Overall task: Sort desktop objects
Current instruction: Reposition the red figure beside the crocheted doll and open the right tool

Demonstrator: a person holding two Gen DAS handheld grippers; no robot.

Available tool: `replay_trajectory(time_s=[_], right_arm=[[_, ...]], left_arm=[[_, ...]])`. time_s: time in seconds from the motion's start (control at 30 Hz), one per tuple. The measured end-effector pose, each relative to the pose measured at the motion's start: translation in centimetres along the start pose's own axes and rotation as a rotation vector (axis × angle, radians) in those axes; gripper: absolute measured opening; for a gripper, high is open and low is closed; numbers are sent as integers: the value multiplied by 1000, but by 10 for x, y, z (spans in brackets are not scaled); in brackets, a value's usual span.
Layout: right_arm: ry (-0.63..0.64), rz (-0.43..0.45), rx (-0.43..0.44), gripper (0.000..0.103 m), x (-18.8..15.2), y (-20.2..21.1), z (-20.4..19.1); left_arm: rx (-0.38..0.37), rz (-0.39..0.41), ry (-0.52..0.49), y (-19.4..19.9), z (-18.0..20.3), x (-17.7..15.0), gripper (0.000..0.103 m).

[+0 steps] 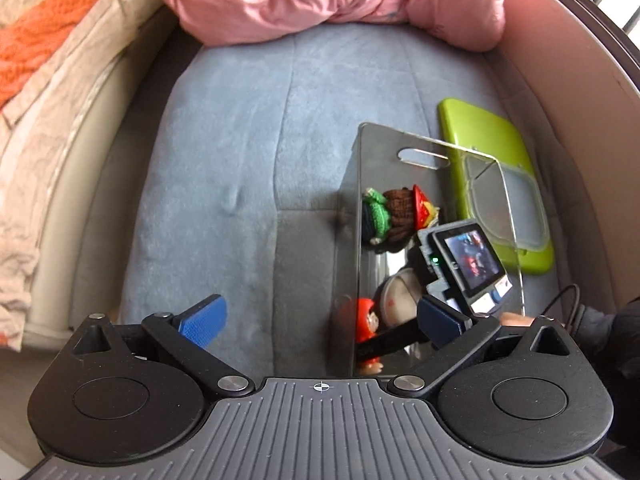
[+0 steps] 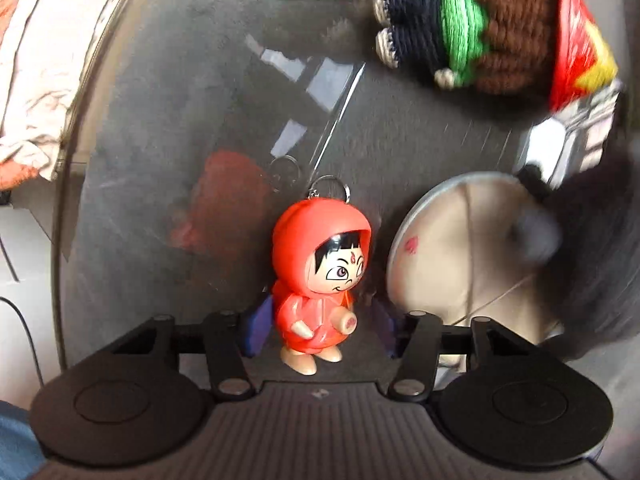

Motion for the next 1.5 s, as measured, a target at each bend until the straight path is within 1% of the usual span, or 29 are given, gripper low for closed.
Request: replay_trajectory(time_s=[0.03, 0.1, 0.23, 0.37, 0.43, 0.5, 0.53, 0.57, 0.63, 0.67, 0.7, 0.73, 0.77, 0.83, 0.87, 0.93, 0.97, 1.03, 1.07, 1.1, 1.13, 1.17, 1.2, 1.23, 1.27, 1.37, 1.4, 1.47, 1.5], right_arm=[[5, 0, 2, 46, -1, 4, 0], [6, 63, -22, 46, 2, 24, 2], [-137, 195, 11, 46, 24, 69, 30], [-198, 260, 5, 46, 47, 73, 52], [-219, 274, 12, 48, 54, 75, 59], [-214, 298, 10, 58, 51, 85, 61], [-186, 322, 6, 60, 48, 93, 60], [-137, 352, -17, 62, 42, 106, 58], [-18, 414, -75, 73, 30, 130, 51], [58, 438, -127, 82, 22, 141, 47], [134, 462, -180, 85, 14, 152, 43], [218, 458, -245, 86, 5, 156, 38], [301, 451, -310, 86, -3, 160, 32], [443, 387, -420, 86, -20, 157, 21], [494, 347, -456, 85, -16, 160, 16], [555, 280, -495, 85, -26, 135, 2], [579, 261, -519, 85, -28, 126, 0], [628, 264, -593, 85, -25, 90, -2], [637, 273, -634, 83, -20, 80, -1], [629, 283, -667, 79, -16, 69, -2], [609, 285, -691, 77, -10, 62, 1], [587, 283, -699, 72, 2, 48, 6], [562, 276, -683, 64, 7, 45, 10], [536, 269, -665, 60, 11, 41, 14], [507, 259, -621, 55, 11, 42, 15], [455, 220, -477, 61, 7, 49, 15], [443, 206, -427, 67, 5, 52, 13], [434, 153, -364, 74, 0, 55, 12], [442, 134, -358, 79, -1, 53, 11]], left_arm=[[-4, -8, -2, -3, -1, 0, 103], [-24, -35, 13, -7, -2, -1, 103], [-72, -71, 30, -11, -1, -1, 103], [-65, -89, 2, -17, 6, -3, 103], [-60, -99, -12, -20, 9, -4, 103], [-61, -107, -15, -21, 11, -4, 103], [-65, -108, -14, -22, 13, -3, 103], [-68, -109, -12, -22, 14, -2, 103], [-76, -110, -5, -23, 16, 0, 103], [-85, -112, 3, -23, 17, 2, 103], [-94, -113, 11, -24, 17, 3, 103], [-103, -115, 19, -24, 18, 5, 103], [-129, -125, 31, -25, 19, 8, 103], [-185, -154, 61, -29, 20, 11, 103], [-212, -171, 80, -32, 21, 12, 103], [-232, -206, 88, -37, 25, 11, 103], [-226, -215, 72, -39, 29, 11, 103], [-191, -216, 18, -40, 37, 9, 103], [-172, -211, -15, -40, 42, 7, 103], [-150, -201, -43, -39, 44, 6, 103], [-128, -190, -71, -38, 47, 5, 103], [-127, -185, -83, -37, 47, 4, 103], [-130, -182, -91, -36, 48, 4, 103], [-134, -181, -86, -35, 46, 4, 103], [-136, -180, -76, -35, 44, 5, 103], [-121, -161, -22, -33, 31, 9, 103], [-115, -154, -3, -33, 26, 11, 103], [-118, -131, 68, -29, 12, 16, 103], [-123, -120, 104, -27, 5, 18, 103]])
Point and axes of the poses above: each gripper's, at about its wrist camera, not at the fingertips, and y roughly against the way its jaws point, z to its right, x to its top, the point moved 4 cm from there along -y, roughly the way its jaws point, and after that the axes turned 5 degrees about -x, right-handed, at the moved point
